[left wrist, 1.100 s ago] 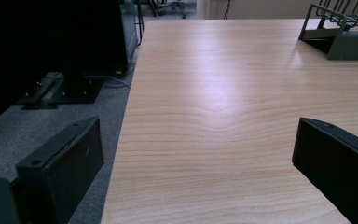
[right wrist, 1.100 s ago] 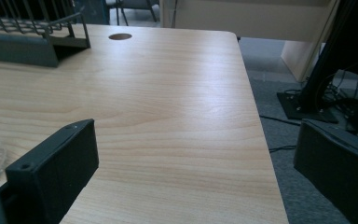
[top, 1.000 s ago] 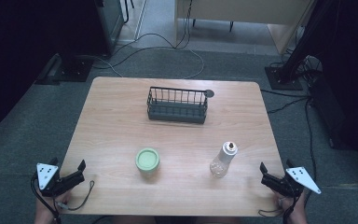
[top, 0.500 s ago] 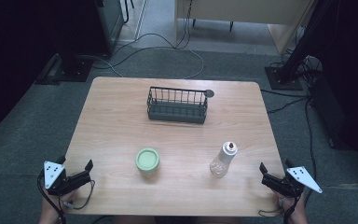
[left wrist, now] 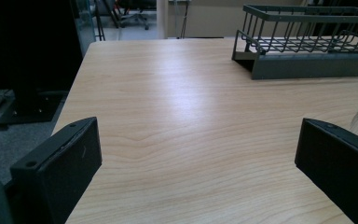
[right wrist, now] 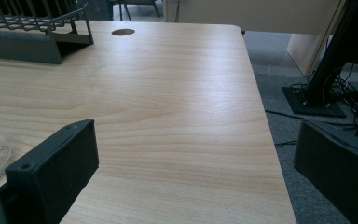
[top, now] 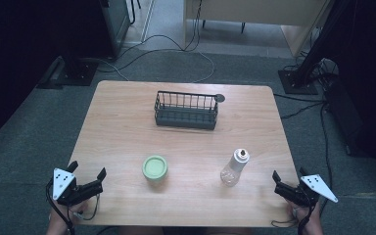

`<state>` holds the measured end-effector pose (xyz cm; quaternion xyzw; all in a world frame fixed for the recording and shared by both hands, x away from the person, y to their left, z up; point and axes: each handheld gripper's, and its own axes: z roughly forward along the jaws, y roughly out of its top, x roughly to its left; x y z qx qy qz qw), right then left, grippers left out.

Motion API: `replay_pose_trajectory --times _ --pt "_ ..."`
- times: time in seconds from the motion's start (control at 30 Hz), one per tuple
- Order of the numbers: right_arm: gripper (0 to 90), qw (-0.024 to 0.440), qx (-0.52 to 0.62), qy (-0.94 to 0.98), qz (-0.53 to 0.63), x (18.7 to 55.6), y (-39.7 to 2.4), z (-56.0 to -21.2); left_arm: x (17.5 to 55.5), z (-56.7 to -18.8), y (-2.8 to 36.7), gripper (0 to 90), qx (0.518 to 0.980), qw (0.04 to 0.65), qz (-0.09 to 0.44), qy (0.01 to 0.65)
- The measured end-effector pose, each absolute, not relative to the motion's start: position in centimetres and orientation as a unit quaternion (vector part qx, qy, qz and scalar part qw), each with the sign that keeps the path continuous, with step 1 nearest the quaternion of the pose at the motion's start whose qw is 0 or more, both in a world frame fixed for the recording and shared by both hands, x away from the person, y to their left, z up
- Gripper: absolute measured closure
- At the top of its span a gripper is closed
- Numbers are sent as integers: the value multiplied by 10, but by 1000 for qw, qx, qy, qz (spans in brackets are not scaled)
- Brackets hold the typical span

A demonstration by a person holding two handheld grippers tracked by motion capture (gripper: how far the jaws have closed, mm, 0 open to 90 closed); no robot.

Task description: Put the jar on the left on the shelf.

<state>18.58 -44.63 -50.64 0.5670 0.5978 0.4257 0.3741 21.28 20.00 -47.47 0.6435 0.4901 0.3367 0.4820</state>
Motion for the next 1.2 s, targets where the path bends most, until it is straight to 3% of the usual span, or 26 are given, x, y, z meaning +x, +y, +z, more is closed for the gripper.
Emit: replay_pose_trajectory --times 1.2 --pt "0 373 566 598 428 186 -446 -506 207 -468 158 6 667 506 310 451"
